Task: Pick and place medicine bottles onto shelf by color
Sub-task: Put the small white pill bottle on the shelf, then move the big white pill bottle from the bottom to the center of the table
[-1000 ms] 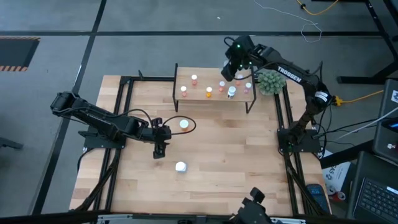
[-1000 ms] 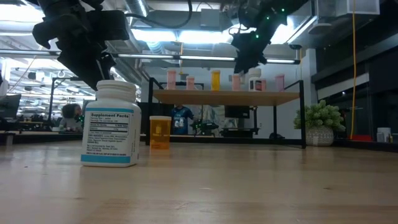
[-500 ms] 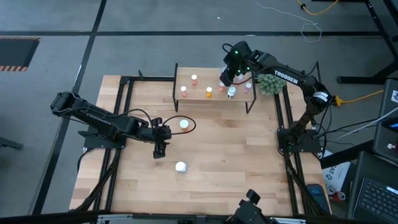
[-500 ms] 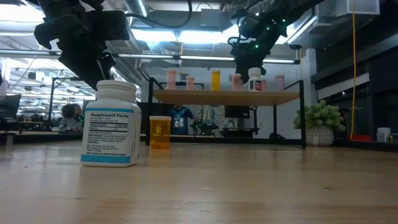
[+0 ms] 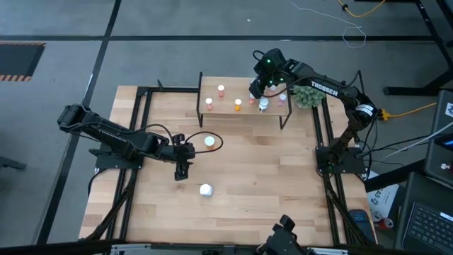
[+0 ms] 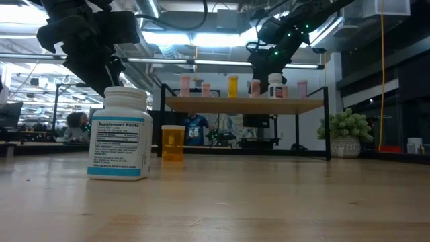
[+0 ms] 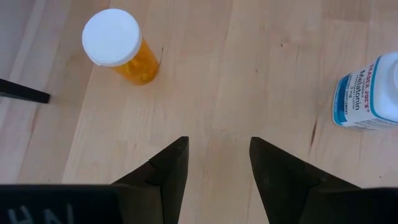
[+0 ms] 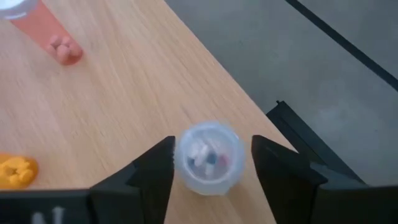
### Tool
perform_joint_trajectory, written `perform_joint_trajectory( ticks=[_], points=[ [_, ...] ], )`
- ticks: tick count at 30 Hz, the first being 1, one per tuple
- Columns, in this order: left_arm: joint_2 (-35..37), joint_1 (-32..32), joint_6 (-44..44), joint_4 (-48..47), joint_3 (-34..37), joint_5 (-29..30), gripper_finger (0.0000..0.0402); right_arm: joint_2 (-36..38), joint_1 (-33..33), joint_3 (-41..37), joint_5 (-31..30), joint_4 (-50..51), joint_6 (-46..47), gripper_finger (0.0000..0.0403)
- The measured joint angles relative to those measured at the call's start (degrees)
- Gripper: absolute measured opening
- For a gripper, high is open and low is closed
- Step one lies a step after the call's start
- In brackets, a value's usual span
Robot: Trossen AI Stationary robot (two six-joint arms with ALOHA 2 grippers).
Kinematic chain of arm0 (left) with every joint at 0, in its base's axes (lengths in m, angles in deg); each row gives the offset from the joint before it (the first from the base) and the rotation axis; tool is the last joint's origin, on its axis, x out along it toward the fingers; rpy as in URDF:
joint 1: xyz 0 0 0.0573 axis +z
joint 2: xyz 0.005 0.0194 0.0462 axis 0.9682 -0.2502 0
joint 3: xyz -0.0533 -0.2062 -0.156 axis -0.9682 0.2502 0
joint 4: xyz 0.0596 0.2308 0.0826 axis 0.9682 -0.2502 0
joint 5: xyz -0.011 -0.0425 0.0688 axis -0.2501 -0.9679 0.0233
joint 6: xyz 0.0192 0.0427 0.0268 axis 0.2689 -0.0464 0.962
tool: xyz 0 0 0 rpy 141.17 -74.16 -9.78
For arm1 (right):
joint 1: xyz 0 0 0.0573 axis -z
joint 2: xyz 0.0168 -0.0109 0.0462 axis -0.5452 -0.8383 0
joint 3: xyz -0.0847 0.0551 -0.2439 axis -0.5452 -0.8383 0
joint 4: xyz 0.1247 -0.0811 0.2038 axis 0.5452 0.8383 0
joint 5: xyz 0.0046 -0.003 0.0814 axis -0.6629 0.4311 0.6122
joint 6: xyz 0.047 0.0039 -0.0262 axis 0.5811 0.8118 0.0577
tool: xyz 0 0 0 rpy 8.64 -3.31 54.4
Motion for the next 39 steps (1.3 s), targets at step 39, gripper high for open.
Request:
perform_joint_trajectory(
  ticks=[39],
  points=[
    [0.0,-0.3,-4.2,0.5,0.0,-7.8,0.0166,0.5,-24.1,40.8,0.0,54.4,15.0,0.0241]
  ],
)
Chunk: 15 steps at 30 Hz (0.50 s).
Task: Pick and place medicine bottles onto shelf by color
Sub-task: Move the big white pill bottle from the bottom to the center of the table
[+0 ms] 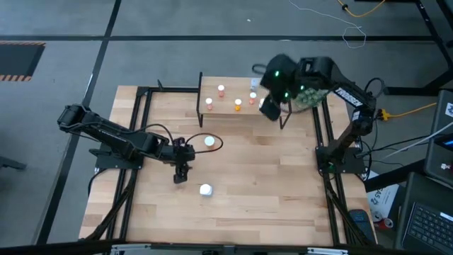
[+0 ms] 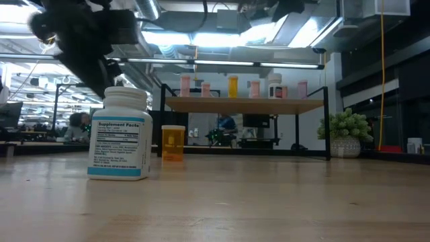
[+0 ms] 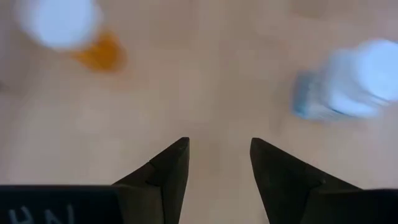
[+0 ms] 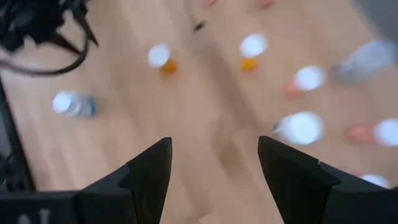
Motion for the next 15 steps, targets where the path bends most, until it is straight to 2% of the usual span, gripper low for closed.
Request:
perform_joint_trajectory(
  ticks=[3,5,7,11,15],
  points=[
    [-0.1,-2.3,-3.8,0.7,0.0,-8.4,0.0166,0.1,-4.7,-2.1,0.0,0.7,1.2,0.0241],
    [-1.9,-5.2,-7.3,2.2,-0.1,-10.5,0.0165,0.3,-7.5,-3.2,-0.6,0.7,1.4,0.0241],
    [-4.2,-8.6,-11.2,3.9,0.0,-9.4,0.0165,0.3,-10.0,-4.4,-3.3,0.6,1.4,0.0241],
    [-9.3,-15.6,-15.6,14.2,-0.1,-5.4,0.0165,0.3,-13.5,-6.9,-9.7,0.2,1.6,0.0241],
    [-15.4,-19.4,-18.0,23.4,0.0,-3.1,0.0165,0.3,-15.0,-7.4,-11.0,-0.4,3.1,0.0241]
  ],
)
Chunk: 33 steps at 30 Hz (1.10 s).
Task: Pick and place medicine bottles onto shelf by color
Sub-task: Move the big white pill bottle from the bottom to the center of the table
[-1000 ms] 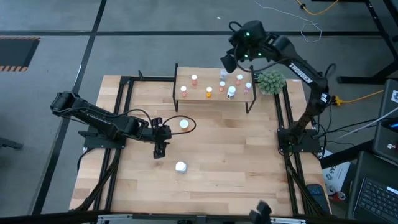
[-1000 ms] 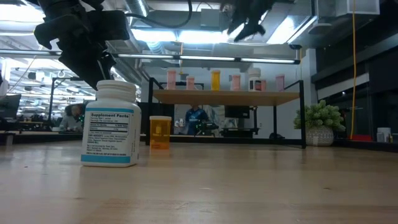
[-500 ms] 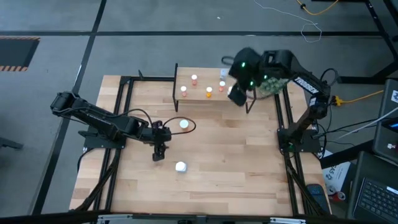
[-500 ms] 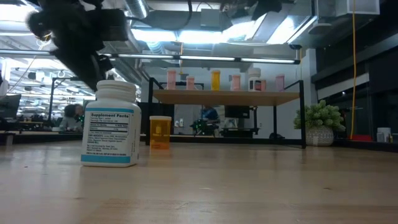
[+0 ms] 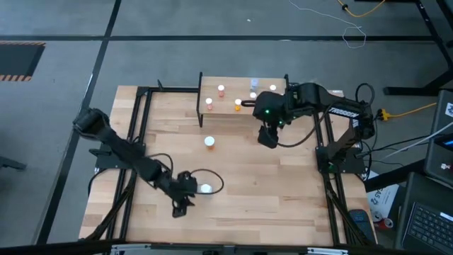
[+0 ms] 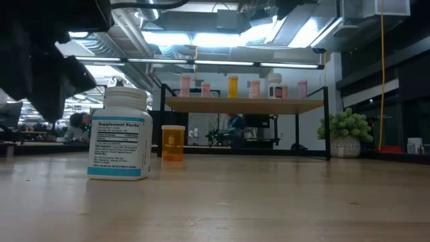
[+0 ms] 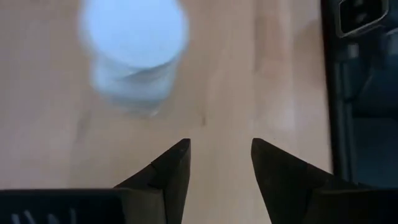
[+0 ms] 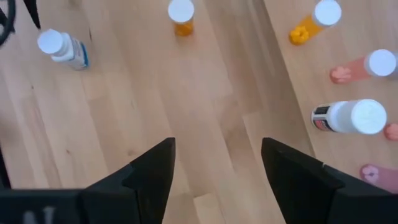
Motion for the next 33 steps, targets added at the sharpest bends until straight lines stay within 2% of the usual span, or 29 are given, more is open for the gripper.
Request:
perform_joint_trajectory(
  ticks=[5,10,14,19,23,27,33],
  points=[
    [-7.4,0.6,0.0,9.5,0.0,0.7,0.0165,0.0,-1.0,0.0,0.0,-0.4,0.5,0.0241],
    [-12.4,6.2,2.9,10.6,0.0,2.0,0.0165,0.0,-1.1,0.0,0.0,-0.4,1.8,0.0241],
    [-14.1,12.4,8.5,14.6,-0.1,1.8,0.0165,0.0,-1.1,0.0,0.0,-0.3,2.6,0.0241],
    [-14.4,20.6,12.2,26.9,-0.2,3.9,0.0165,0.0,-1.1,0.0,0.0,-0.3,3.0,0.0241],
    [-14.4,25.3,15.7,28.0,-1.5,3.2,0.0165,0.0,-1.1,0.0,0.0,0.2,4.5,0.0241],
    [-14.4,26.5,16.4,28.2,-2.2,1.0,0.0165,0.0,-1.1,0.0,0.4,1.0,5.1,0.0241],
    [-14.4,23.5,16.4,27.4,-2.2,0.6,0.0165,0.0,-1.6,0.0,0.4,2.4,8.2,0.0241]
  ],
)
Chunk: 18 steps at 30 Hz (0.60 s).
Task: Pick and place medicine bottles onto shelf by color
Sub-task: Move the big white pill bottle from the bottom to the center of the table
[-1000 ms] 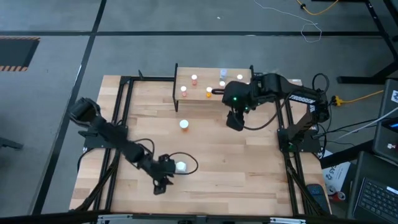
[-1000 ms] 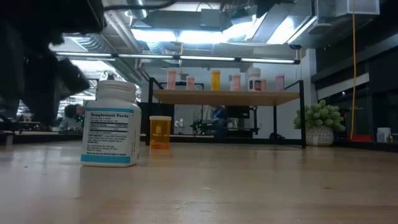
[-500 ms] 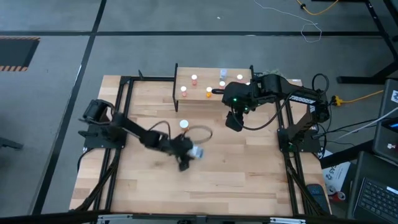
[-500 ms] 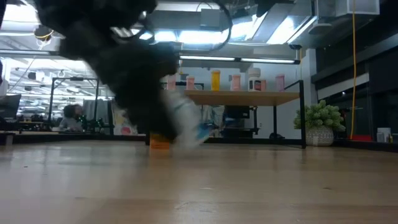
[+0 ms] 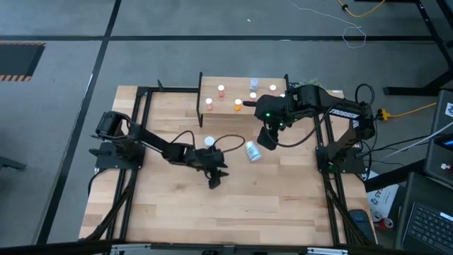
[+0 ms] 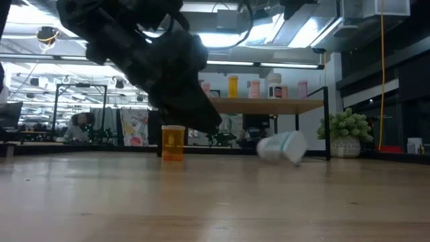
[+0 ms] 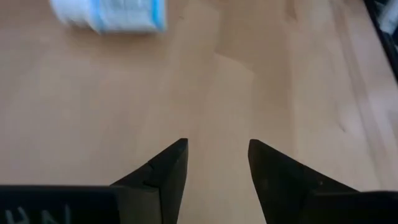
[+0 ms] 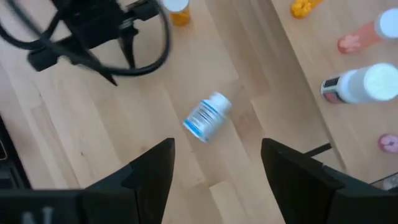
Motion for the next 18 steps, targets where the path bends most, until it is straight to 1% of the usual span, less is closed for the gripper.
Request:
perform_joint_trajectory(
  ticks=[4,7,8,10,12,14,18],
  points=[
    [2.3,-2.8,0.0,-2.6,0.0,-0.2,0.0165,0.0,-2.7,0.0,0.0,1.1,2.4,0.0241],
    [6.3,-4.6,0.0,-7.2,0.0,-0.2,0.0165,0.0,-6.2,0.0,-0.3,1.3,3.8,0.0241],
    [8.2,-5.1,0.0,-9.5,0.0,-0.2,0.0165,0.0,-7.6,0.0,-1.3,1.4,4.7,0.0241],
    [12.3,-6.0,0.0,-13.7,0.0,-0.1,0.0165,0.0,-10.5,-0.2,-5.7,1.2,7.9,0.0241],
    [16.6,-6.6,0.0,-19.2,0.0,0.3,0.0165,0.1,-13.1,-1.5,-13.2,1.2,13.6,0.0241],
    [20.6,-7.2,-0.1,-24.4,0.0,2.0,0.0165,0.5,-14.9,-4.7,-18.3,1.1,19.0,0.0241],
    [27.9,-8.4,-2.0,-33.3,0.0,6.9,0.0165,0.8,-16.2,-15.5,-18.0,1.3,27.4,0.0241]
  ],
)
